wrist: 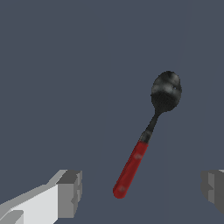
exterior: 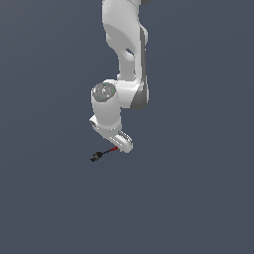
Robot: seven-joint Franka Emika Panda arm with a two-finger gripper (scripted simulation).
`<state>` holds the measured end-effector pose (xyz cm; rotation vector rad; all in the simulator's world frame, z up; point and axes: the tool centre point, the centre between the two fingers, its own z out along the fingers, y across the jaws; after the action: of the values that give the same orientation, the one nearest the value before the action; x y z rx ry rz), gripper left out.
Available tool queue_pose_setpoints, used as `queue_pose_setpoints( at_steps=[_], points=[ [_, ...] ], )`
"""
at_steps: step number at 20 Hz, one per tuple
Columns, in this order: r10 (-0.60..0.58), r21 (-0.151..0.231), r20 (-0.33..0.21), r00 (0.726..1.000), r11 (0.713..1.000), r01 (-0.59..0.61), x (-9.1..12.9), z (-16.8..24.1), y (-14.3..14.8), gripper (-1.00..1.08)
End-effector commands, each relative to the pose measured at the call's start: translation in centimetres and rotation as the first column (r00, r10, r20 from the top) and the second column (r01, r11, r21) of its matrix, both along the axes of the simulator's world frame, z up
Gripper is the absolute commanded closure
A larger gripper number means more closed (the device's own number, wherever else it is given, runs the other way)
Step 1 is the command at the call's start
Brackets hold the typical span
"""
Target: Pick up the object and move it to a goal position.
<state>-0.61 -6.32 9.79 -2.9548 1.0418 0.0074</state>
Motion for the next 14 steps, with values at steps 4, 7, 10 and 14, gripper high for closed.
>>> queue_pose_setpoints(
  at_steps=[4, 7, 10, 14],
  points=[
    [-0.168, -0.003, 0.000, 0.986, 0.986, 0.168, -0.4, -1.8, -1.5, -0.92],
    [-0.235, -0.005, 0.000, 0.972, 0.972, 0.235, -0.6, -2.6, -2.2, -0.92],
    [-0.284, -0.007, 0.001, 0.959, 0.959, 0.284, -0.8, -3.1, -2.7, -0.92],
    [-0.326, -0.009, 0.001, 0.946, 0.945, 0.326, -0.9, -3.6, -3.1, -0.92]
  ],
)
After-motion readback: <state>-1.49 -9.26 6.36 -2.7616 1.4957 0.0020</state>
